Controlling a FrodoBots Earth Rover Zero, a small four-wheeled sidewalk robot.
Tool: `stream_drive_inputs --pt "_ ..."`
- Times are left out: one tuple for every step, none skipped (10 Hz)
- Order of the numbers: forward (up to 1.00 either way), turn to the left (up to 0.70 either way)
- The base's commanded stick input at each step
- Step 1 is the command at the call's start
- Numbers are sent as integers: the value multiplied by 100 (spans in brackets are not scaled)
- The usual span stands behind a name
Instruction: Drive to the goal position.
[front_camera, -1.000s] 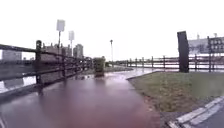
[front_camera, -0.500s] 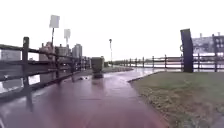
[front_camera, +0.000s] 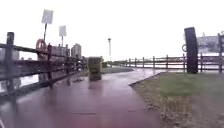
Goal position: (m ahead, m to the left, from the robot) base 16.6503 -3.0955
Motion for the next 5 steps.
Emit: stream_drive_inputs --pt "100 -1" --pt "100 -1" --pt "100 -1" --pt "100 -1" --pt "100 -1"
